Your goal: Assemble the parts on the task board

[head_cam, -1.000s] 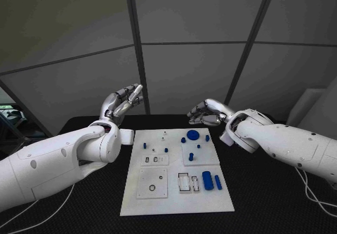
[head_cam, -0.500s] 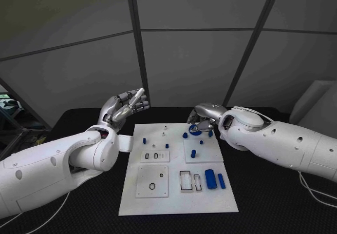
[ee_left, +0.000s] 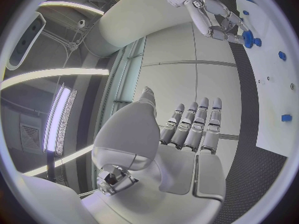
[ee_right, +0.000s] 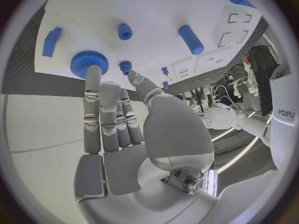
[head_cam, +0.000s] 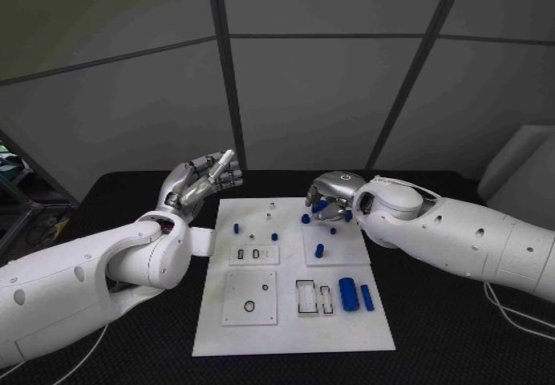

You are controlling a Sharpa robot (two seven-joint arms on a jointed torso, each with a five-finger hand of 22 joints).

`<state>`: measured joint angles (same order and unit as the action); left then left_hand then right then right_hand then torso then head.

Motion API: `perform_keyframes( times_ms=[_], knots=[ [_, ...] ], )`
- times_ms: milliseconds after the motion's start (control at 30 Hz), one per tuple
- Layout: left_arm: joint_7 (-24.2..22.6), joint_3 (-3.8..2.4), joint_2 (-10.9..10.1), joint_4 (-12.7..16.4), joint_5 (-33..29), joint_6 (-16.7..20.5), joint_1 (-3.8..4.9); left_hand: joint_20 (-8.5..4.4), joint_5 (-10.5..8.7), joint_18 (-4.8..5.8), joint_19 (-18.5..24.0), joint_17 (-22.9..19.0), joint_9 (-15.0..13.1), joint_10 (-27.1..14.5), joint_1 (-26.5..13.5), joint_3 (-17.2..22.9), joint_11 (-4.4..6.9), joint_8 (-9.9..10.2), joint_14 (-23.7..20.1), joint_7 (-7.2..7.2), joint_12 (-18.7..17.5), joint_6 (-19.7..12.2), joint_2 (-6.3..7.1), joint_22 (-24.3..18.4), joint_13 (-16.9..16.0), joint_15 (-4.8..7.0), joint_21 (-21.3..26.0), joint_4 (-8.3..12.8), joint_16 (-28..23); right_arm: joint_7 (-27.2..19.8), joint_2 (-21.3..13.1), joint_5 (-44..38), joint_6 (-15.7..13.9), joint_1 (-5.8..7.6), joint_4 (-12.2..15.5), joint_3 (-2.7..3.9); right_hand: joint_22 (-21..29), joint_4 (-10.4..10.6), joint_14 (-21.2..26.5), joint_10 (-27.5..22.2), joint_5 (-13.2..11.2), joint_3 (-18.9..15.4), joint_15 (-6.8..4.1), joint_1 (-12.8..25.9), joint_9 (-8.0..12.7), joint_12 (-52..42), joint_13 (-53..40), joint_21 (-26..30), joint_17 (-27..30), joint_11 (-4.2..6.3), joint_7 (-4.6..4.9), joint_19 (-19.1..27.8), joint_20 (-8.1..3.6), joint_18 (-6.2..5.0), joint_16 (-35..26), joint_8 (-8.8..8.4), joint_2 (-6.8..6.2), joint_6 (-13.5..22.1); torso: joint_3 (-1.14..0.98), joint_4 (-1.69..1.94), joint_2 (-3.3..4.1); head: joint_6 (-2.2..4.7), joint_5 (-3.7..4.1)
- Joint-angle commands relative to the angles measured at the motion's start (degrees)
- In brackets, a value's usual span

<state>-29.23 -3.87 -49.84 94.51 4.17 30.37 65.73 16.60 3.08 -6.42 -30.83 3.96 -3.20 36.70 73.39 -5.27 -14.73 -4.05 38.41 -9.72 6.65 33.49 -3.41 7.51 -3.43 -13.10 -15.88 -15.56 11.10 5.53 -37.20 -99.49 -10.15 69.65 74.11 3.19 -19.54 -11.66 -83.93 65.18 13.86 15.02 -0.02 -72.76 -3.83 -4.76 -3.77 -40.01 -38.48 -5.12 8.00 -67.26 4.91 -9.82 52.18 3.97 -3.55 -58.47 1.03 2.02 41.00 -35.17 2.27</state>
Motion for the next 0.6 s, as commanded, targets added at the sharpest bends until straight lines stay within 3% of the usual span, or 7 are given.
perform_keyframes(
  times_ms=[33,233,600],
  knots=[
    [-0.5,-0.07,0.0,0.3,0.6,-0.5,0.04,0.03,0.18,-1.13,-0.2,0.0,-0.1,0.5,0.4,-0.2,0.1,-0.3,0.3,-6.57,0.3,0.6,-0.15,0.0,-0.1,0.01,-0.4,-0.1,0.4,0.3,0.4,-1.5,1.2,0.15,-0.3,0.05,-0.6,0.2,-0.8,-0.8,0.0,0.5,0.26,0.0,0.1,0.2,0.0,-0.9,-1.7,0.0,-0.21,0.6,0.04,-0.6,1.7,-0.41,-0.7,1.3,0.01,0.1,0.56,0.03,-0.05],
    [-0.5,-0.08,0.0,0.4,0.6,-0.6,0.03,0.02,0.18,-1.14,-0.2,0.0,0.0,0.3,0.5,-0.2,0.11,-0.3,0.3,-6.61,0.3,0.3,-0.17,0.0,-0.1,0.02,-0.4,-0.1,0.4,0.2,1.4,-1.5,1.7,0.15,-1.3,0.04,-1.2,0.5,-0.9,-1.2,-0.1,1.0,0.3,-0.3,0.1,0.0,0.0,-1.9,-4.4,-0.09,-0.33,0.8,0.11,-0.61,4.1,-0.32,-0.78,1.8,0.01,0.25,0.63,-0.01,0.13],
    [-0.3,-0.09,-0.2,0.5,0.6,-1.0,0.03,0.02,0.18,-1.14,-0.3,0.0,0.0,0.2,0.5,-0.2,0.1,-0.3,0.3,-6.65,0.2,0.2,-0.21,0.0,0.0,0.02,-0.4,-0.1,0.4,0.0,3.1,-1.5,3.3,0.15,-3.1,0.03,-2.2,1.0,-1.3,-1.1,-0.2,2.1,0.22,-0.8,0.0,-0.4,0.0,-3.5,-8.4,-0.02,-0.25,0.9,0.09,-0.66,7.7,-0.17,-0.53,1.7,-0.05,0.2,0.9,-0.15,0.05]
  ],
)
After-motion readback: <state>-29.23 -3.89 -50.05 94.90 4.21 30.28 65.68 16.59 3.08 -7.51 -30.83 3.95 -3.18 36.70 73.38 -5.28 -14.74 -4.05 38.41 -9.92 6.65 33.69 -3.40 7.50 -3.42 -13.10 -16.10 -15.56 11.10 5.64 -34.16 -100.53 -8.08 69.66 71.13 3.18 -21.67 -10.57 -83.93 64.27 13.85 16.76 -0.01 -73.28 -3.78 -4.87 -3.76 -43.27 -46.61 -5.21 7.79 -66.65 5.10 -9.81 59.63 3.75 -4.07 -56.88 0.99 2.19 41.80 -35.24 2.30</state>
